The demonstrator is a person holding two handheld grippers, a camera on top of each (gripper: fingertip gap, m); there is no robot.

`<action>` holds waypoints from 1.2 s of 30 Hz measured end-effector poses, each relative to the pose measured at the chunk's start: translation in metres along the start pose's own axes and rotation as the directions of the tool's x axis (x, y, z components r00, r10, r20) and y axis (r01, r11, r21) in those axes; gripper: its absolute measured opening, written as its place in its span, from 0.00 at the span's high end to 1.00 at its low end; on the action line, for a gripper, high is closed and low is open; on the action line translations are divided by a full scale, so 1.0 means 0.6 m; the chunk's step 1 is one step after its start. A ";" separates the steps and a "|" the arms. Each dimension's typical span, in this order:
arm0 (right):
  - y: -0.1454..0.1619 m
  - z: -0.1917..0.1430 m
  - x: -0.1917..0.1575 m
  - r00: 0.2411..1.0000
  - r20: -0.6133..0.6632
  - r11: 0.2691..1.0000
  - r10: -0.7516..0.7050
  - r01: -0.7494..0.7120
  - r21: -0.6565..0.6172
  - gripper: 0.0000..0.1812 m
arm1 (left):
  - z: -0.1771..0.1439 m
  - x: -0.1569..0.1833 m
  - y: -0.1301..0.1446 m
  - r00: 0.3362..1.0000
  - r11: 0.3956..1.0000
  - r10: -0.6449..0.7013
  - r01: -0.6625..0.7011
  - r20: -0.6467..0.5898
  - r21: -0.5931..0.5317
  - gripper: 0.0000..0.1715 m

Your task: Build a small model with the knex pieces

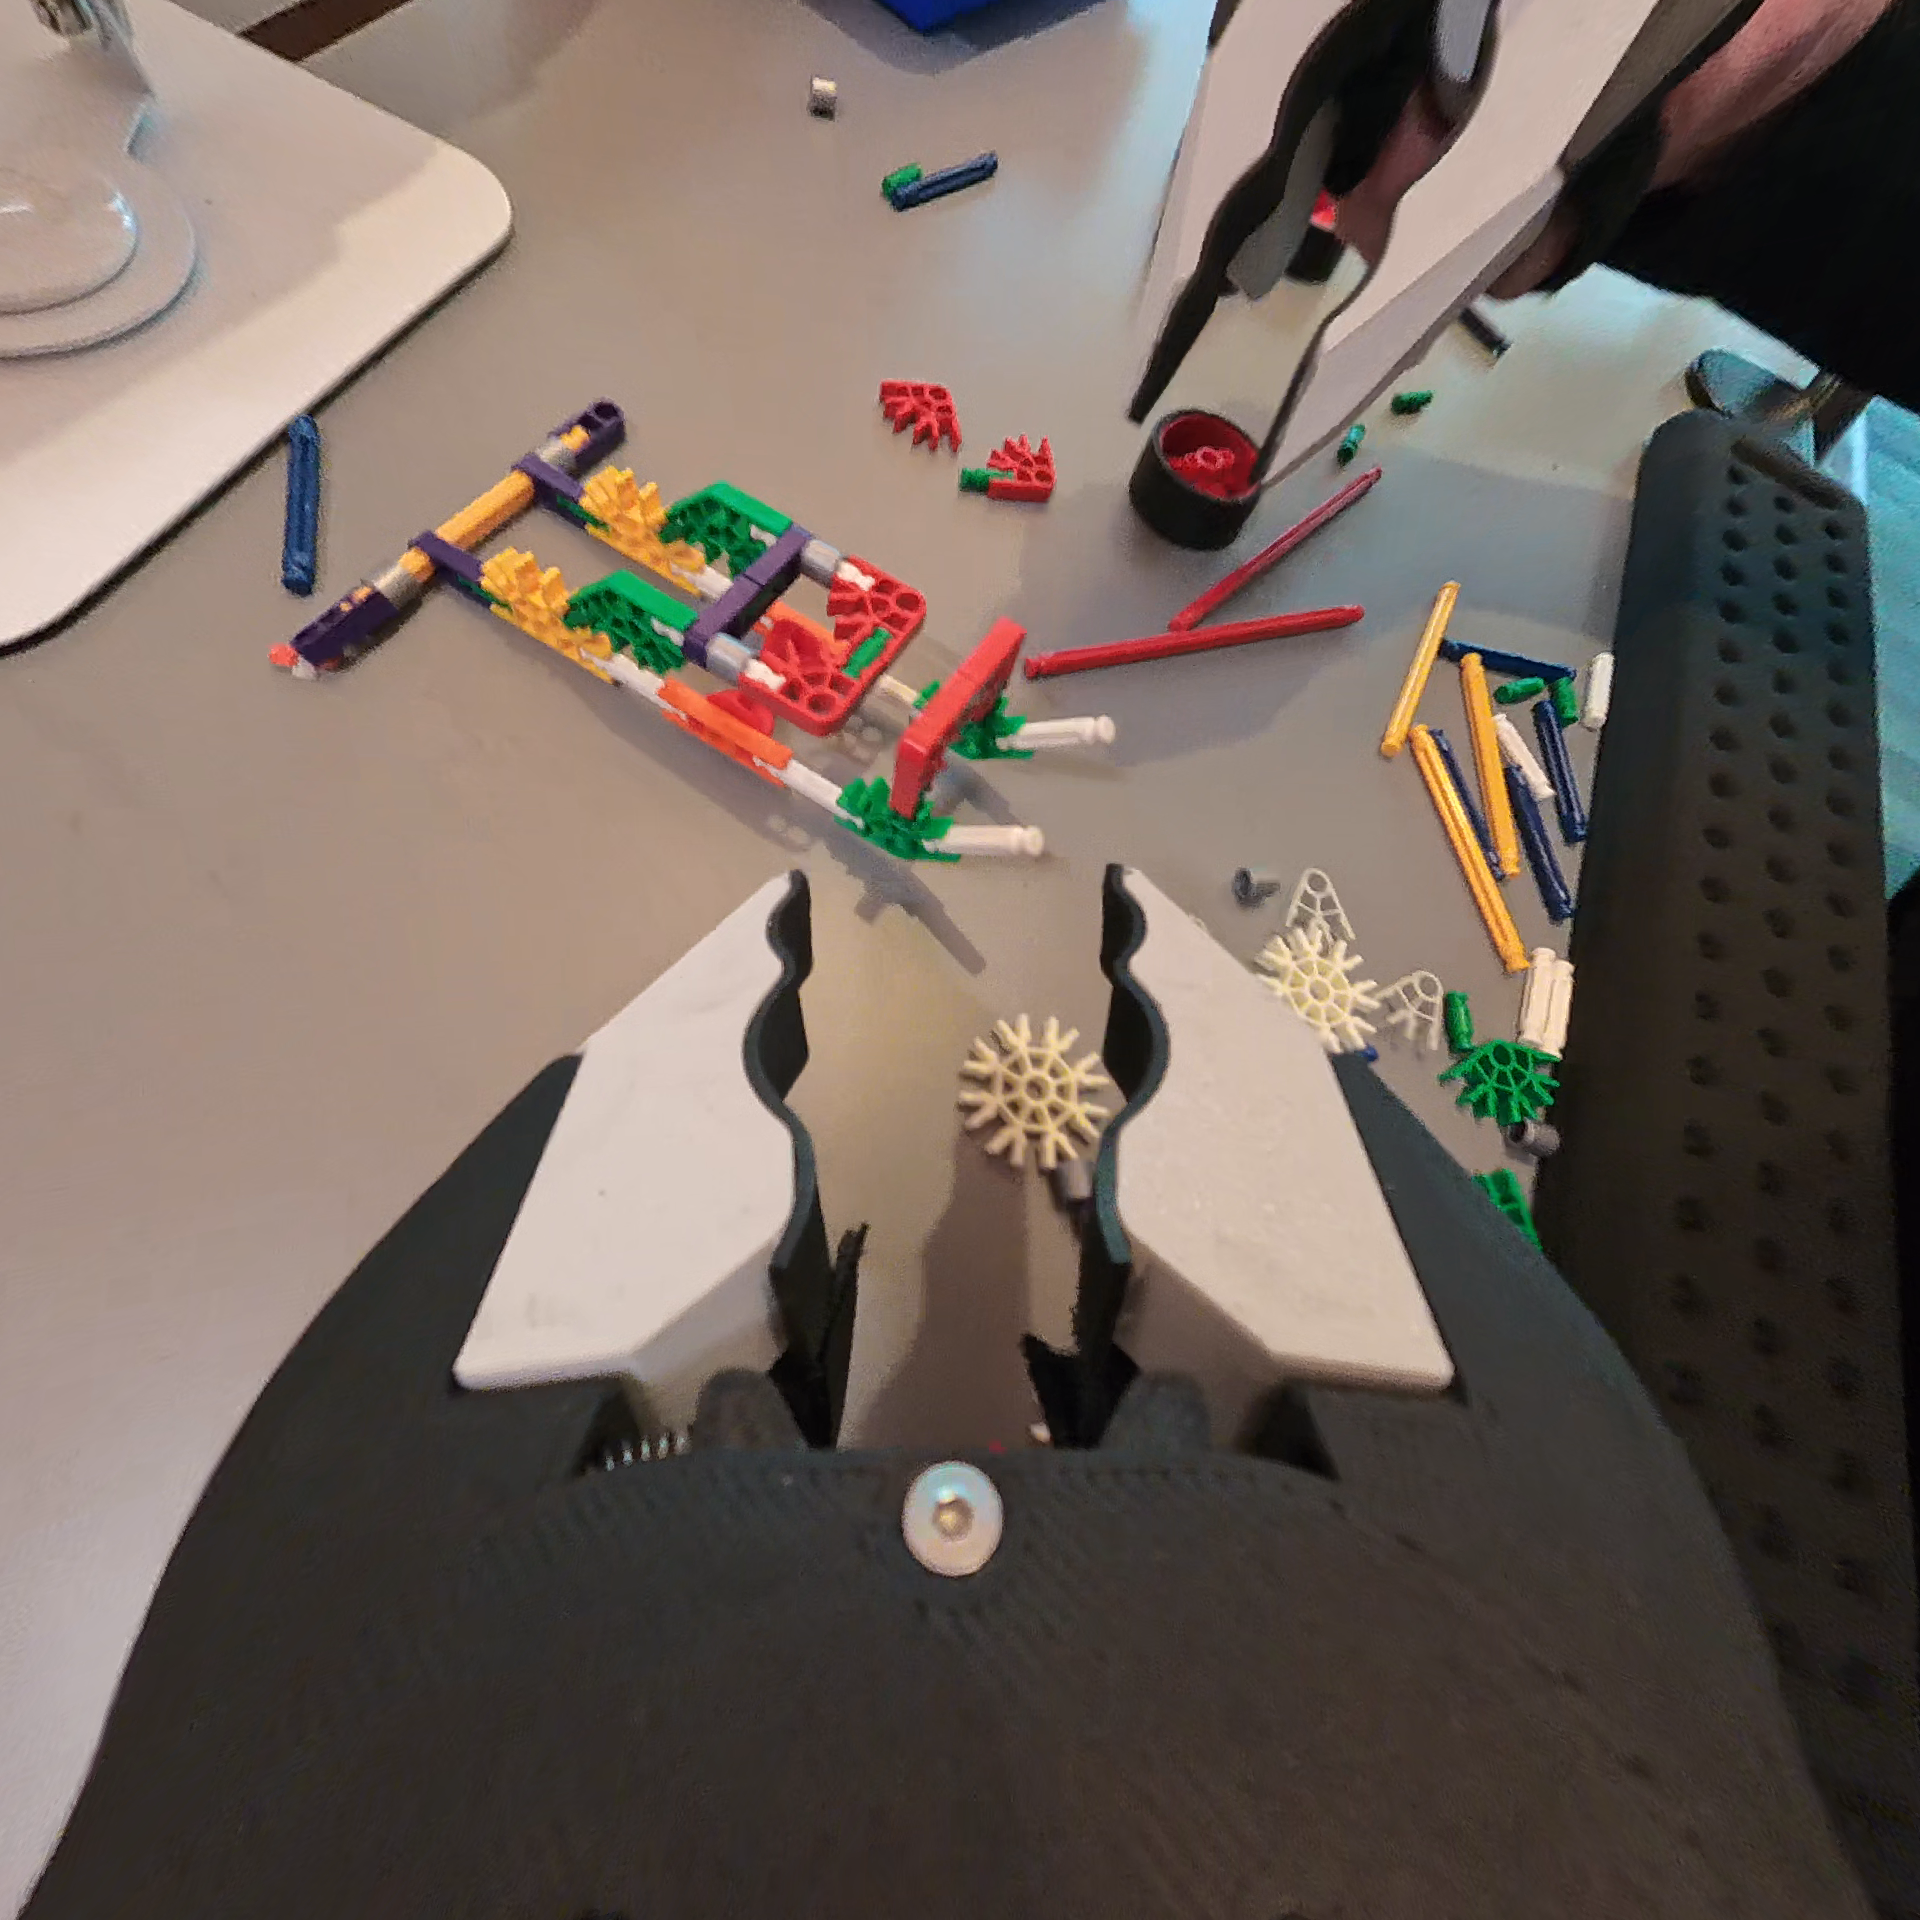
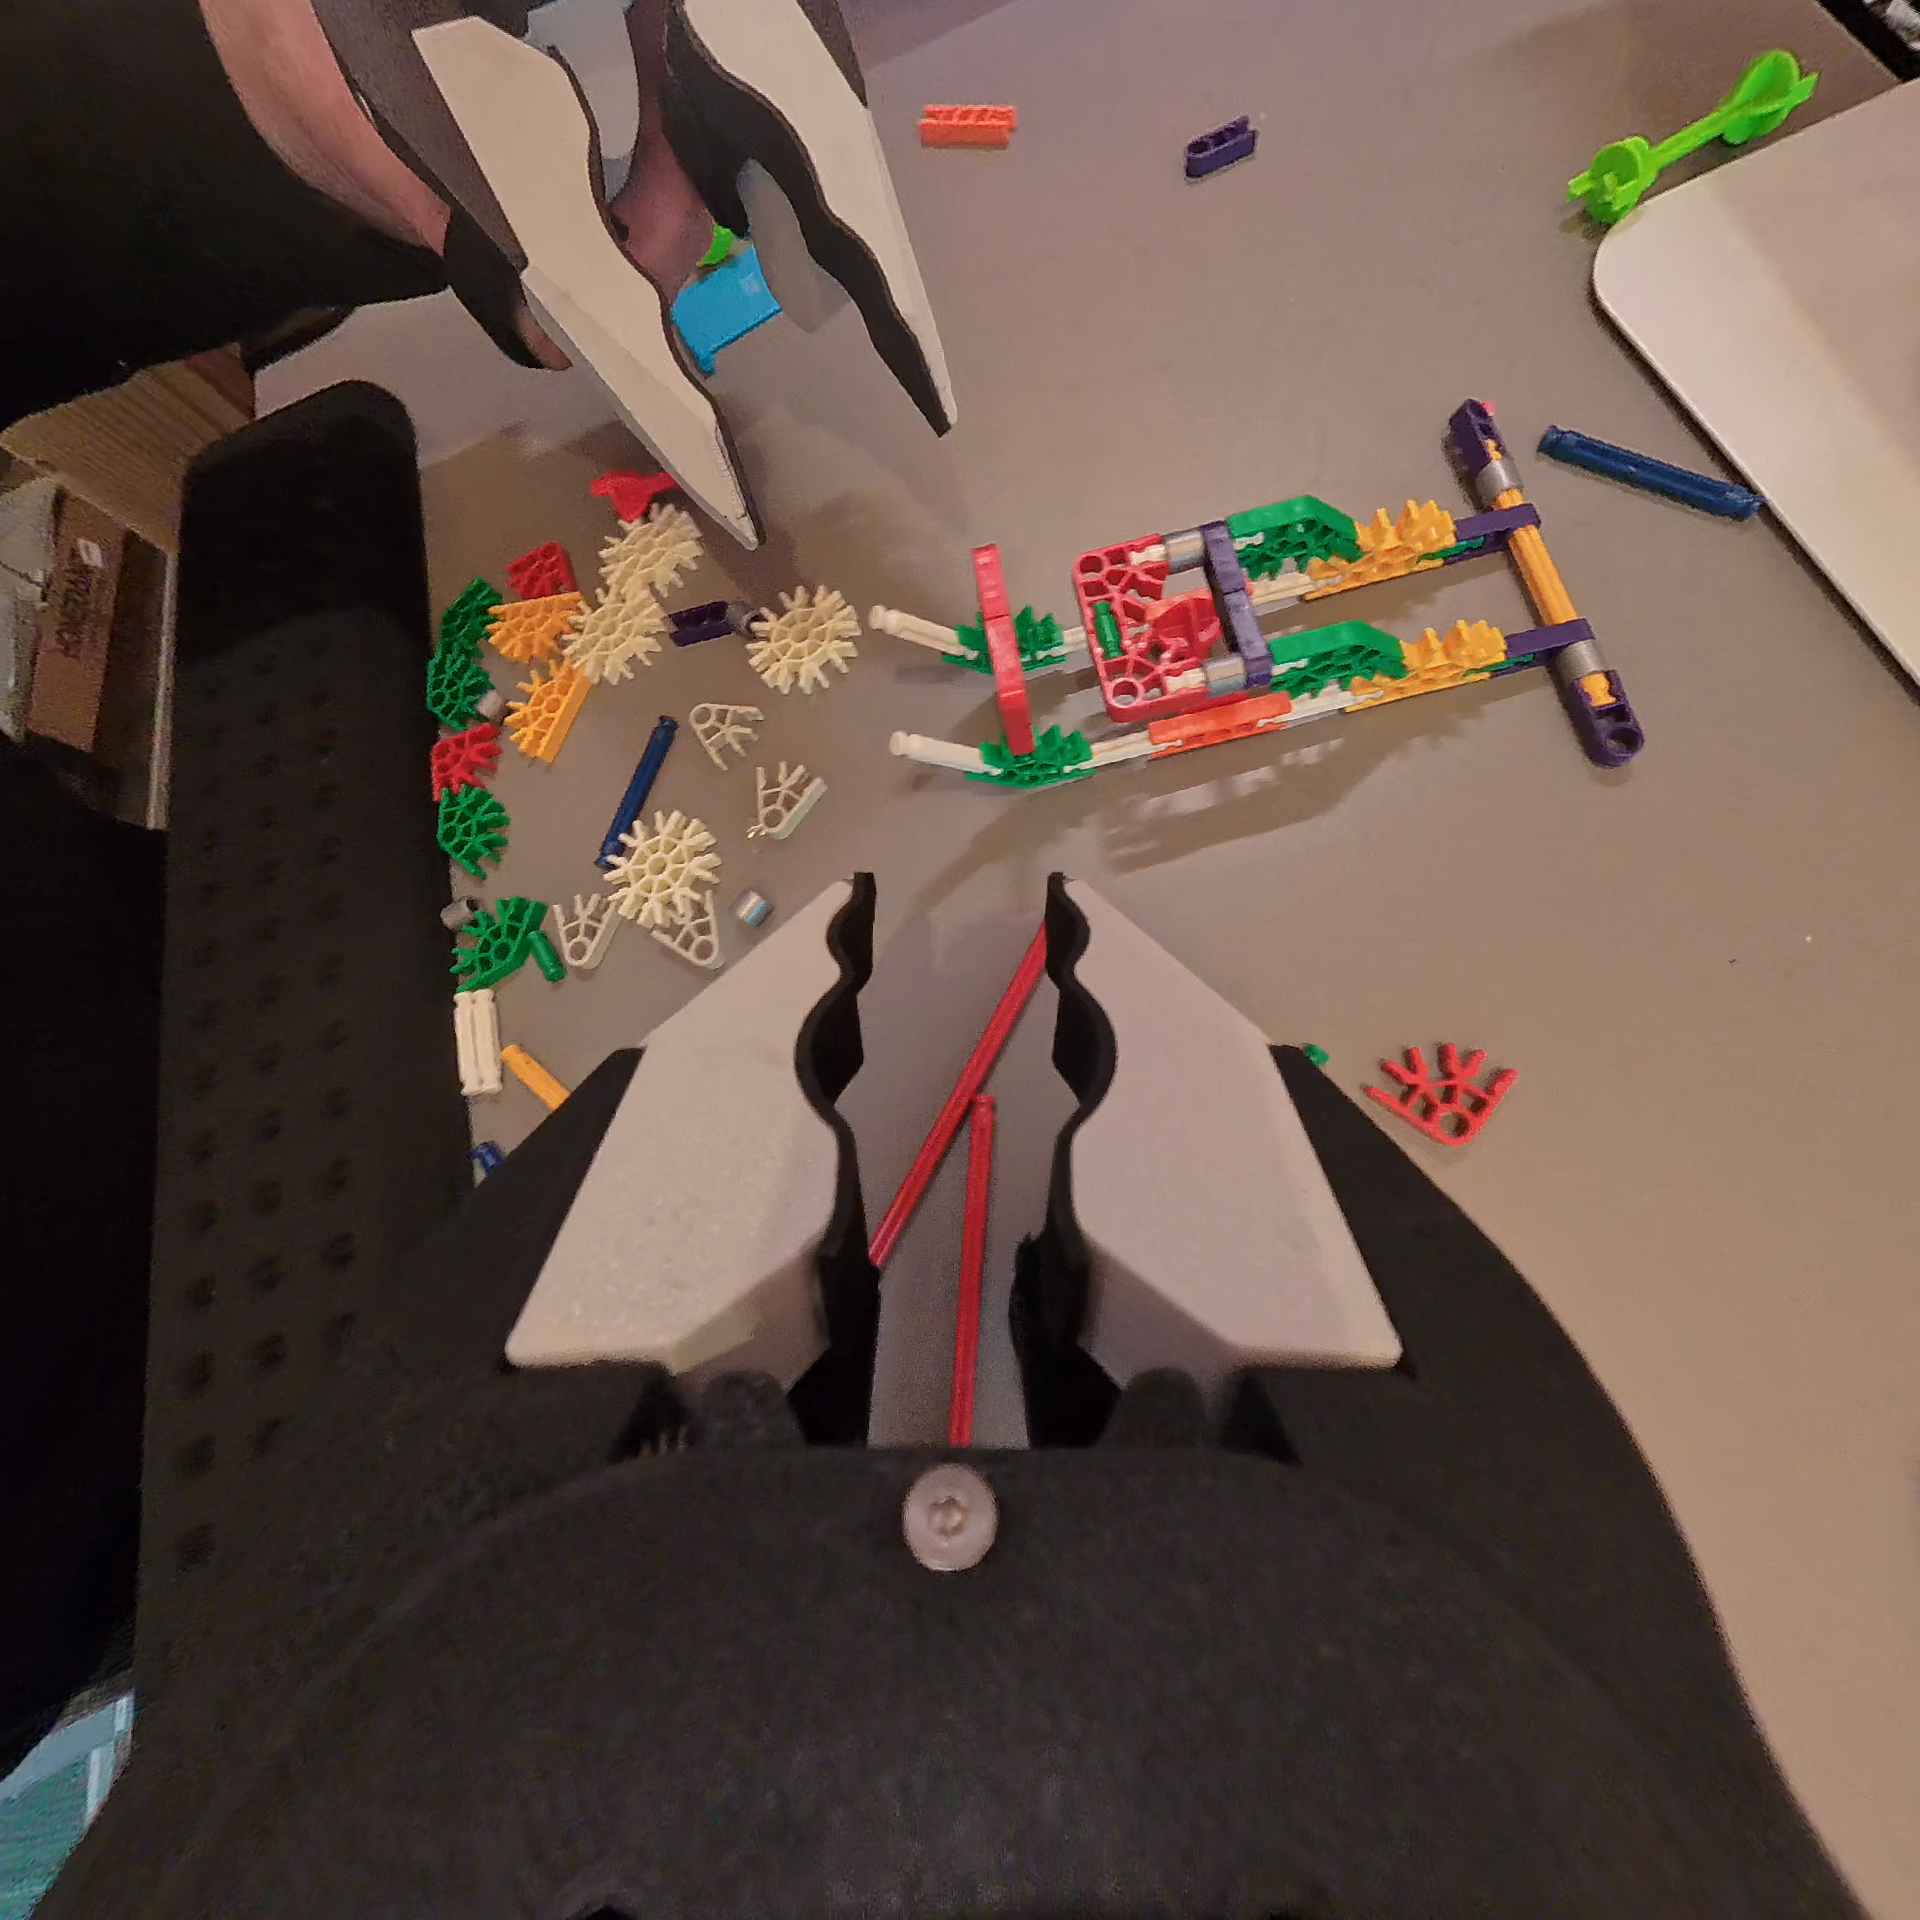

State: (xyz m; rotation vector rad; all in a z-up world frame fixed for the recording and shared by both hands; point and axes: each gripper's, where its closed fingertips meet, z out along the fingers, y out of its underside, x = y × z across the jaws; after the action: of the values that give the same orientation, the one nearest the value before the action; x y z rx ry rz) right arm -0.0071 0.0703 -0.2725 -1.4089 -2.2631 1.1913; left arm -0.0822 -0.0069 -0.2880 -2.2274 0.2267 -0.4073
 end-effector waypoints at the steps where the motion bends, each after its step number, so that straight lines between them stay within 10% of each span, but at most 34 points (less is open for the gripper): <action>1: 0.001 -0.003 -0.008 1.000 0.004 1.000 -0.010 0.010 -0.002 0.83 | -0.004 0.007 0.004 1.000 1.000 -0.002 0.002 0.005 -0.008 0.68; 8: 0.025 -0.014 -0.063 0.996 0.005 0.995 -0.090 0.090 -0.033 0.78 | -0.042 0.033 0.054 0.996 0.996 0.018 -0.010 0.089 -0.094 0.70; 12: 0.032 -0.046 -0.070 0.989 -0.082 0.992 -0.124 0.125 0.008 1.00 | -0.107 0.025 0.058 0.978 0.998 0.040 -0.029 0.206 -0.053 0.87; 16: 0.037 -0.081 -0.066 0.984 -0.157 0.993 -0.083 0.095 0.072 1.00 | -0.174 0.006 0.046 0.939 0.998 0.044 -0.060 0.341 0.035 1.00; 18: 0.025 -0.091 -0.067 0.982 -0.181 0.988 -0.045 0.071 0.140 0.83 | -0.196 0.009 0.029 0.932 0.990 0.024 -0.071 0.362 0.118 0.99; 22: 0.000 -0.083 -0.083 0.981 -0.193 0.984 0.003 0.032 0.178 0.56 | -0.224 0.005 0.014 0.907 0.982 -0.032 -0.050 0.420 0.182 0.55; 25: -0.029 -0.072 -0.105 0.979 -0.201 0.975 -0.027 0.070 0.211 0.69 | -0.221 0.018 0.006 0.912 0.975 -0.064 -0.029 0.405 0.218 0.40; 27: -0.043 -0.063 -0.126 0.980 -0.181 0.969 -0.085 0.124 0.215 0.99 | -0.210 0.035 0.007 0.923 0.977 -0.029 -0.055 0.383 0.207 0.54; 30: -0.056 -0.045 -0.145 0.980 -0.163 0.967 -0.116 0.149 0.207 1.00 | -0.196 0.054 0.022 0.927 0.982 0.039 -0.105 0.372 0.159 1.00; 36: -0.066 -0.013 -0.156 0.981 -0.174 0.975 -0.090 0.123 0.186 0.74 | -0.192 0.055 0.053 0.928 0.987 -0.040 -0.021 0.371 0.159 0.83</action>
State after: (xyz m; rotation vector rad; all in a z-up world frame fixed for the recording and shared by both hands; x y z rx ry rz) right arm 0.0198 -0.0116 -0.2180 -1.2465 -2.0215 1.1808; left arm -0.0943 -0.1191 -0.2371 -2.0988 -0.0213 0.0014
